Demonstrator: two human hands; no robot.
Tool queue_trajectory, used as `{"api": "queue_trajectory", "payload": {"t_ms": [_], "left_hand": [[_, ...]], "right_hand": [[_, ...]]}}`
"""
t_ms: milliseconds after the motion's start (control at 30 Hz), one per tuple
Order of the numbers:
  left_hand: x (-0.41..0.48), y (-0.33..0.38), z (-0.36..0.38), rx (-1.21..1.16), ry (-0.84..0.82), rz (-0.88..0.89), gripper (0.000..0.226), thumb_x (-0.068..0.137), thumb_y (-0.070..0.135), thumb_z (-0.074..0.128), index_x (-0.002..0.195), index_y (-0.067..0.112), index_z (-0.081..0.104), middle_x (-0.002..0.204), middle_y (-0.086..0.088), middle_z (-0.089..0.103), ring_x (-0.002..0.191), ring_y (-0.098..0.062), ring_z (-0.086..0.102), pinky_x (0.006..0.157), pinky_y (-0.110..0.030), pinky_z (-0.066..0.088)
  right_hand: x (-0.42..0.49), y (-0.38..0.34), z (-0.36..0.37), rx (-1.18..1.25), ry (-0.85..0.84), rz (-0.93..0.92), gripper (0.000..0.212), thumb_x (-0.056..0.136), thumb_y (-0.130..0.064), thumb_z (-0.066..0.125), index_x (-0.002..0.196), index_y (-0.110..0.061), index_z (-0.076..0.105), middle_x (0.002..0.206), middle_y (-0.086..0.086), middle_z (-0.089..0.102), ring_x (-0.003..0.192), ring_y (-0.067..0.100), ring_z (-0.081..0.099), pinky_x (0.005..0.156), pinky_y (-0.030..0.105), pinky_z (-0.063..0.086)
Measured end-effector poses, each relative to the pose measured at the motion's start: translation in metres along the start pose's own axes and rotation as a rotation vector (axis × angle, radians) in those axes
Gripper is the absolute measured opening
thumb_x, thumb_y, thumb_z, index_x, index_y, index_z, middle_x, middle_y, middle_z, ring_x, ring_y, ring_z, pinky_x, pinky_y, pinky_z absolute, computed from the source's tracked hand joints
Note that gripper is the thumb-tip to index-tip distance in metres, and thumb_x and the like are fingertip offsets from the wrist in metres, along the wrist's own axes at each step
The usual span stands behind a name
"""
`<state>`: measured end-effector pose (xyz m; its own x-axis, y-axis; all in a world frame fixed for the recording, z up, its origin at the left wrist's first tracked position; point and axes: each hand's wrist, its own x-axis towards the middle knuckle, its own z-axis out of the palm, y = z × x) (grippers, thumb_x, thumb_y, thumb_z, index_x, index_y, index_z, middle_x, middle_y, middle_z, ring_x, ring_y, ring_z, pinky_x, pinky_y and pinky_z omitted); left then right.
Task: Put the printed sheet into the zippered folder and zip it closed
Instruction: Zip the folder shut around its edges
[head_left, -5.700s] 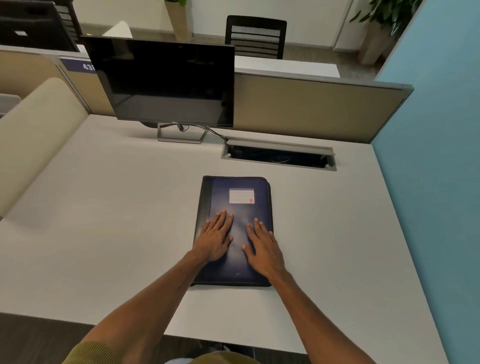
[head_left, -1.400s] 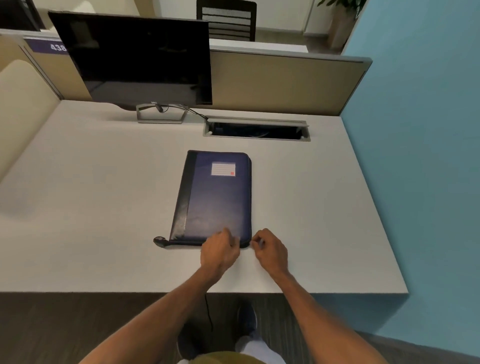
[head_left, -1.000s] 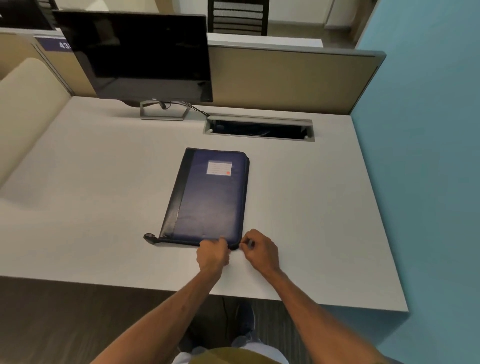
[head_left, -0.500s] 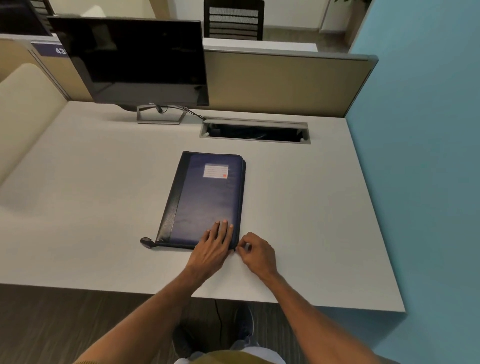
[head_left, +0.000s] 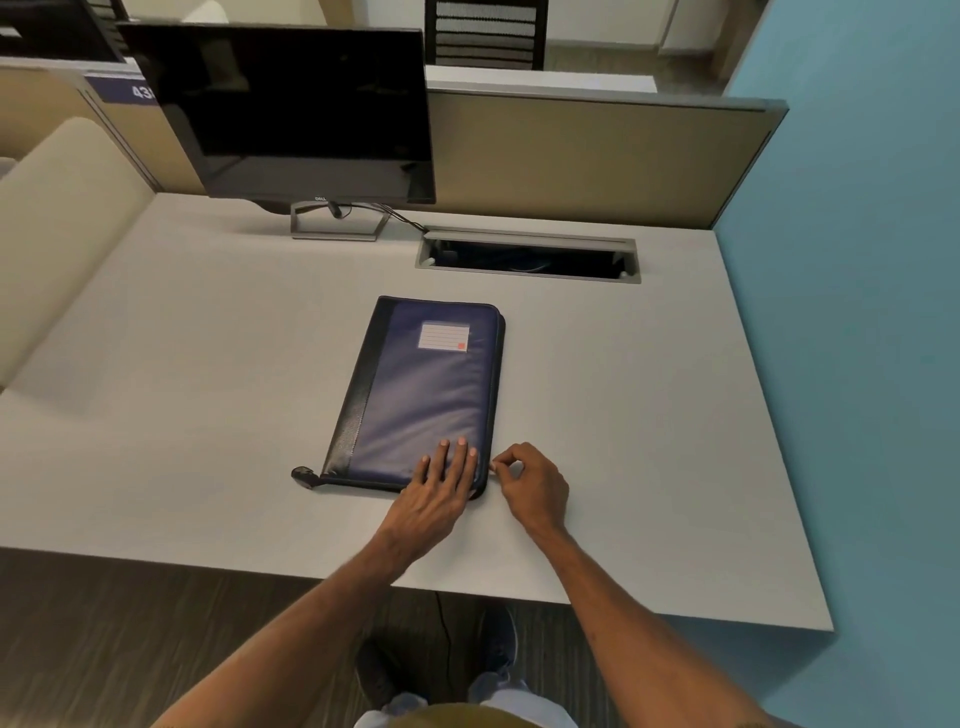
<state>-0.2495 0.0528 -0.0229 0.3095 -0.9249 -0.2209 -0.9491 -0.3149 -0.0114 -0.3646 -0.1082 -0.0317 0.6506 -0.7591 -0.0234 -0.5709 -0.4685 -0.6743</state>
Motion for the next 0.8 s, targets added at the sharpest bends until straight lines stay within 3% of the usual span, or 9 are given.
{"api": "queue_trajectory", "payload": {"t_ms": [100,267,467,600,733,800], "left_hand": [[0.000,-0.001,0.000,-0.038,0.008,-0.022,0.086,0.099,0.006,0.059,0.168,0.002,0.006,0.171,-0.025,-0.003,0.159,-0.049,0.011,0.123,-0.063,0.023],[0.002,0.001,-0.008,-0.047,-0.001,-0.024,0.080,0.108,0.005,0.042,0.167,0.005,-0.013,0.171,-0.021,-0.021,0.159,-0.045,-0.014,0.128,-0.062,0.009],[0.005,-0.013,-0.017,-0.057,0.057,-0.033,0.084,0.105,0.004,0.047,0.168,0.006,-0.008,0.176,-0.021,-0.010,0.162,-0.043,-0.005,0.130,-0.060,0.013],[0.010,-0.019,-0.020,-0.060,0.040,-0.042,0.085,0.106,0.005,0.047,0.168,0.008,-0.011,0.176,-0.019,-0.013,0.162,-0.042,-0.008,0.131,-0.060,0.015],[0.008,-0.022,-0.014,-0.072,0.134,-0.038,0.094,0.096,0.007,0.066,0.169,0.007,0.006,0.176,-0.022,0.008,0.161,-0.043,0.013,0.124,-0.061,0.034],[0.006,-0.022,-0.012,-0.074,0.137,-0.030,0.098,0.092,0.006,0.070,0.169,0.006,0.009,0.175,-0.021,0.013,0.160,-0.043,0.017,0.123,-0.061,0.036]], "right_hand": [[0.004,-0.001,0.002,0.029,0.017,0.018,0.012,0.093,-0.039,0.077,0.092,-0.029,0.072,0.092,-0.014,0.075,0.078,0.007,0.067,0.063,0.022,0.052],[0.018,-0.005,-0.001,0.057,0.018,0.055,0.011,0.093,-0.039,0.076,0.089,-0.030,0.070,0.091,-0.016,0.074,0.079,0.007,0.068,0.059,0.015,0.041],[0.038,-0.015,-0.007,0.082,0.011,0.017,0.014,0.092,-0.040,0.077,0.088,-0.029,0.070,0.089,-0.019,0.073,0.073,0.003,0.064,0.057,0.013,0.036],[0.038,-0.018,-0.009,-0.007,-0.020,-0.187,0.015,0.096,-0.033,0.073,0.088,-0.029,0.062,0.091,-0.015,0.066,0.067,0.007,0.060,0.057,0.024,0.044],[0.025,-0.015,-0.014,-0.024,-0.016,-0.340,0.012,0.099,-0.026,0.069,0.091,-0.025,0.059,0.090,-0.009,0.061,0.072,0.010,0.058,0.058,0.024,0.047],[0.019,-0.013,-0.015,-0.030,-0.025,-0.388,0.010,0.100,-0.025,0.068,0.093,-0.023,0.061,0.089,-0.009,0.061,0.072,0.011,0.058,0.058,0.020,0.046]]}}
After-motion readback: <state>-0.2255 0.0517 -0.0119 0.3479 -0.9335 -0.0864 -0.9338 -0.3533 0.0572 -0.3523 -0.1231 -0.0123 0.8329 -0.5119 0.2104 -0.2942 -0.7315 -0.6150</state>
